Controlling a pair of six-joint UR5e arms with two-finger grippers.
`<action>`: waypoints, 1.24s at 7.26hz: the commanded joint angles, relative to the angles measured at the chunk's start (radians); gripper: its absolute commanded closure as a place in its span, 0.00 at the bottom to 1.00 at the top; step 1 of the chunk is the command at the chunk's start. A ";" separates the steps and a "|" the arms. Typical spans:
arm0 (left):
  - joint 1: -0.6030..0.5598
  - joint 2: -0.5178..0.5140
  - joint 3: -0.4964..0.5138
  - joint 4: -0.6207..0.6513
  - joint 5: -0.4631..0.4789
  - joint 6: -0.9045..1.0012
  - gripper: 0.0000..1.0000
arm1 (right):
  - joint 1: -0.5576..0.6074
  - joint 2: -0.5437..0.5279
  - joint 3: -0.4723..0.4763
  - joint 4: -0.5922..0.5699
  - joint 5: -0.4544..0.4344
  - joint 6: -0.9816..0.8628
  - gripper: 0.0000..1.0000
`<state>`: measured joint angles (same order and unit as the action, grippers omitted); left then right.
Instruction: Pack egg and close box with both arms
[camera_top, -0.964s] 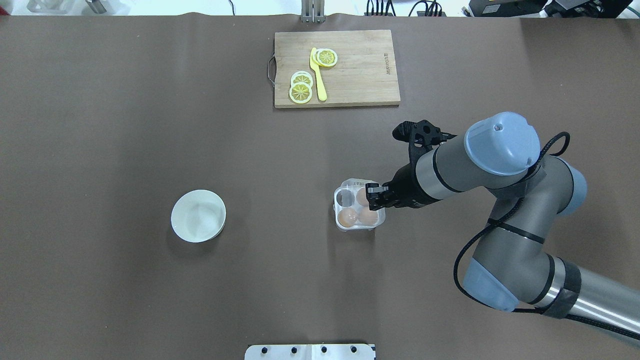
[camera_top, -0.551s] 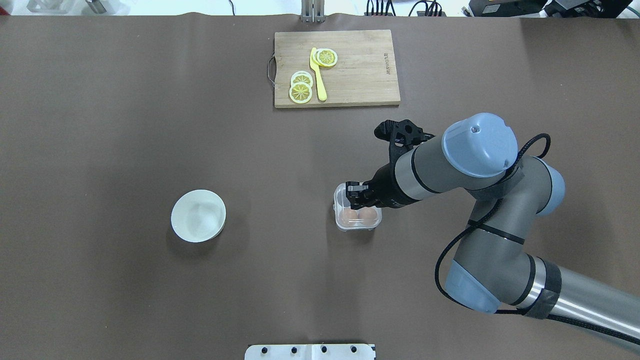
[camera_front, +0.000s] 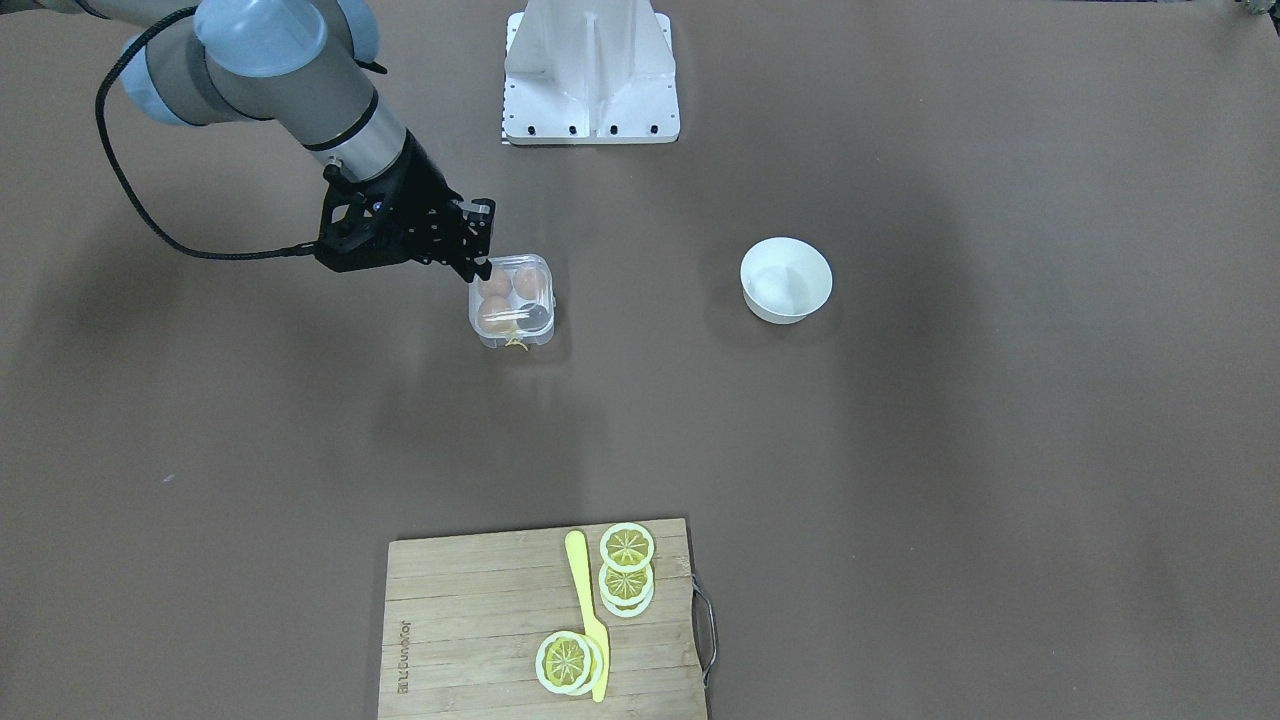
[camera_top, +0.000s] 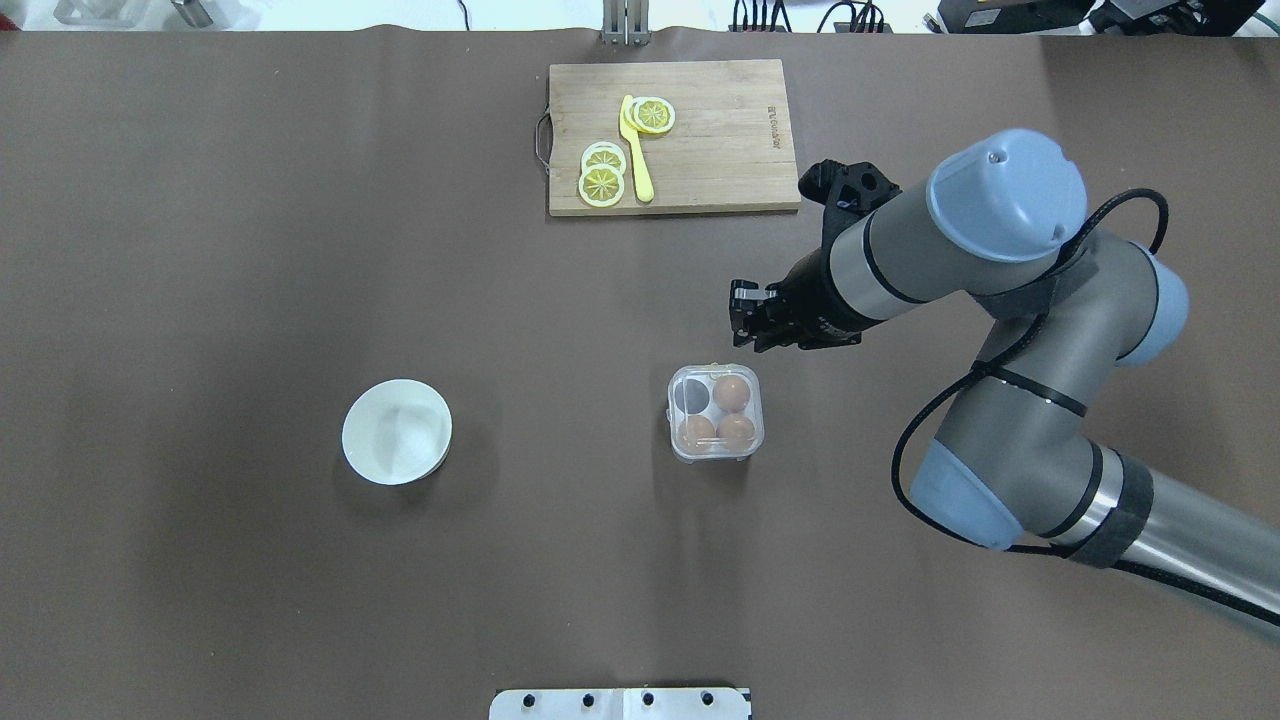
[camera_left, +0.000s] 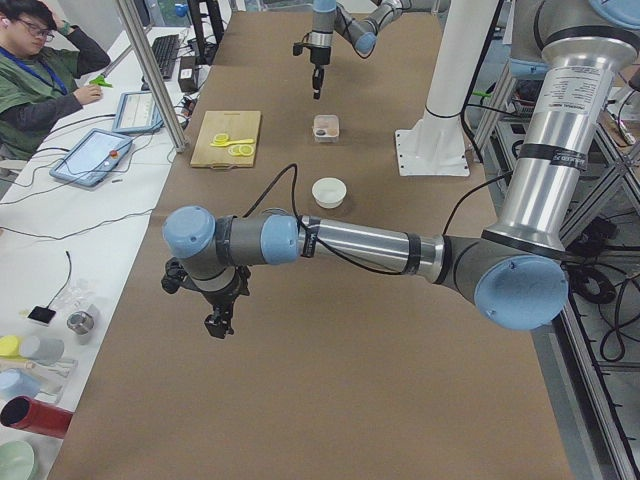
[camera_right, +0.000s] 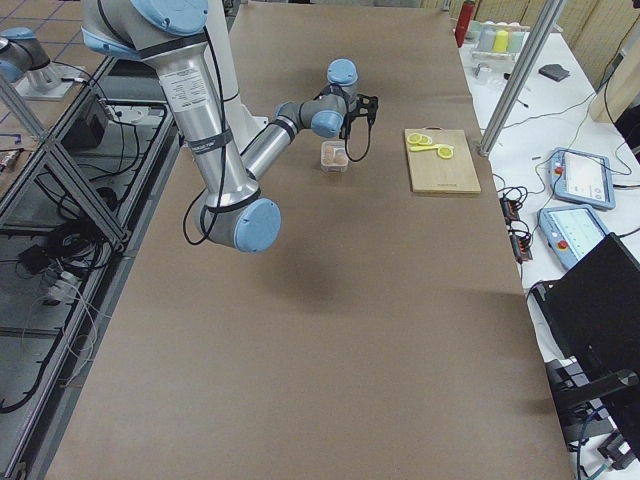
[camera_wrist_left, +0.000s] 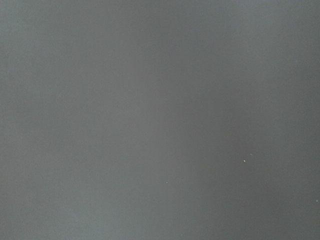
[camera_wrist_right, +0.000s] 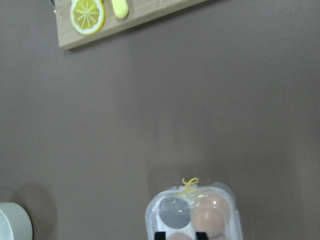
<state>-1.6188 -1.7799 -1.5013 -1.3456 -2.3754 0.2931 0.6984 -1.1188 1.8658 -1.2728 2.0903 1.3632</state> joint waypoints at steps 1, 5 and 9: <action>-0.026 0.110 -0.121 -0.003 0.001 -0.079 0.02 | 0.149 0.004 0.001 -0.124 0.115 -0.128 0.00; -0.024 0.228 -0.261 -0.038 0.002 -0.175 0.02 | 0.402 -0.009 -0.040 -0.478 0.140 -0.669 0.00; -0.023 0.218 -0.257 -0.038 0.002 -0.175 0.02 | 0.668 -0.116 -0.221 -0.530 0.142 -1.198 0.00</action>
<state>-1.6415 -1.5608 -1.7585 -1.3834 -2.3737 0.1168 1.2796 -1.1794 1.6889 -1.7973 2.2318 0.3333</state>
